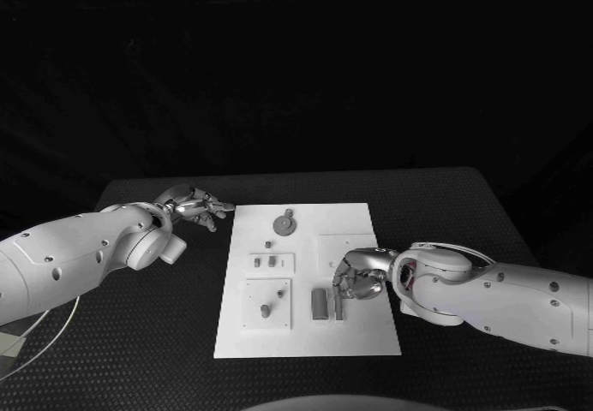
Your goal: Assemble the parts on the task board
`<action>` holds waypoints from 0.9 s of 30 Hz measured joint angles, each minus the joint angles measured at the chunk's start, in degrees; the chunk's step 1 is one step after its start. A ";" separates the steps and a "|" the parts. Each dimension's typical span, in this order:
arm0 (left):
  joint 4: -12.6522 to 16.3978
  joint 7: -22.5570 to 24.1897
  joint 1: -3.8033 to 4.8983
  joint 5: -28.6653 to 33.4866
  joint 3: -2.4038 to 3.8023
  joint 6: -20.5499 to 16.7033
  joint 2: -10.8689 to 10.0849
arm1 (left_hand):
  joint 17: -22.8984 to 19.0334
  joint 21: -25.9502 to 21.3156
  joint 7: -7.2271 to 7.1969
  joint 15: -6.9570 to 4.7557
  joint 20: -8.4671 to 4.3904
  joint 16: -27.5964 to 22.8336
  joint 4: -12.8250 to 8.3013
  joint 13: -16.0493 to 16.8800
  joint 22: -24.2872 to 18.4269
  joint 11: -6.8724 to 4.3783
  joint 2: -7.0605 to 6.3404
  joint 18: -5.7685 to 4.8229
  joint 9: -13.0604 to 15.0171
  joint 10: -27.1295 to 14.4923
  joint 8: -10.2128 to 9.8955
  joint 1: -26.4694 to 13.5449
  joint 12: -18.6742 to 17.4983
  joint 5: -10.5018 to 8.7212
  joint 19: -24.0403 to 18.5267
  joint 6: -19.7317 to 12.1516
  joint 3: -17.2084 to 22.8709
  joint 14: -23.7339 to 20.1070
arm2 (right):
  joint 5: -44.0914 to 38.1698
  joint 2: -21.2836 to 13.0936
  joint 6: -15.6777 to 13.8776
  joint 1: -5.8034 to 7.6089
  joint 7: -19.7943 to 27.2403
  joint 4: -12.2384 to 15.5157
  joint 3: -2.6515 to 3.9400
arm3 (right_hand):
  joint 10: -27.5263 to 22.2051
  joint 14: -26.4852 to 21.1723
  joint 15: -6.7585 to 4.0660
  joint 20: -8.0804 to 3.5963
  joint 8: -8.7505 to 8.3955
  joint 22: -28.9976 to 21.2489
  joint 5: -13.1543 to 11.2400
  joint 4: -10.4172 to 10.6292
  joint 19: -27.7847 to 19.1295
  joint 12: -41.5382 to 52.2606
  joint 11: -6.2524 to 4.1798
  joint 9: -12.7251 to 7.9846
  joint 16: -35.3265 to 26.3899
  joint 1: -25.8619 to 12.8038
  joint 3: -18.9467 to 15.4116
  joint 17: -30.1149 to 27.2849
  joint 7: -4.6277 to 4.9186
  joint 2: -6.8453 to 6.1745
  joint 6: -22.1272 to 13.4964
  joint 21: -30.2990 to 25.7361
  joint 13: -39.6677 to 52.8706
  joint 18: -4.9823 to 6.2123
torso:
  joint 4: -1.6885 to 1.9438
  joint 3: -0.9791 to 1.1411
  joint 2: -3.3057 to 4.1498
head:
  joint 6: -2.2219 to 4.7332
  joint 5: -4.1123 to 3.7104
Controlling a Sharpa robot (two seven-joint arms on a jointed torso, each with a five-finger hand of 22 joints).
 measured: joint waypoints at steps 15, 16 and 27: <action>-0.02 -0.05 0.00 -0.03 0.00 0.00 0.00 | 0.04 0.00 0.00 0.00 -0.13 0.00 0.00 0.00 0.00 0.00 0.00 0.00 -0.05 0.00 0.00 0.00 0.00 0.00 0.13 0.00 0.00 0.00 | -4.23 0.67 -2.00 -0.80 -0.34 -0.42 -0.04 | 0.22 0.16 -0.15 0.01 0.34 0.00 0.00 -0.93 0.01 0.23 -0.22 0.02 0.00 0.01 -0.02 0.04 0.00 0.45 0.42 0.20 -0.06 0.01 | 0.00 0.00 0.00 | -0.04 0.06; -0.02 -0.06 0.00 -0.03 0.00 0.01 0.00 | 0.04 0.00 0.00 0.00 -0.13 0.00 0.00 0.00 0.00 0.00 0.00 0.00 -0.05 0.00 0.00 0.00 0.00 0.00 0.13 0.00 0.00 0.00 | -4.39 0.67 -2.07 -0.81 -0.36 -0.42 -0.04 | 0.22 0.20 -0.20 0.01 0.33 0.00 0.00 -0.92 0.01 0.23 -0.22 -0.09 0.00 0.00 -0.02 0.04 -0.02 0.45 0.44 0.21 -0.06 0.01 | 0.00 0.00 0.00 | -0.04 0.06; -0.05 -0.12 0.00 -0.07 0.00 0.01 0.05 | 0.04 0.00 0.00 0.00 -0.13 0.00 0.00 0.00 0.01 0.00 0.00 0.00 -0.04 0.00 0.00 0.00 0.00 0.00 0.13 0.00 0.00 0.00 | -5.04 0.55 -2.73 -0.99 -0.74 -0.51 -0.18 | 0.42 0.21 -0.20 0.10 1.01 0.00 0.00 -1.24 0.10 0.23 -0.43 0.05 0.00 -0.46 -0.33 0.04 -0.38 -0.01 1.07 0.21 -0.19 0.02 | -0.03 0.00 0.00 | 0.09 -0.04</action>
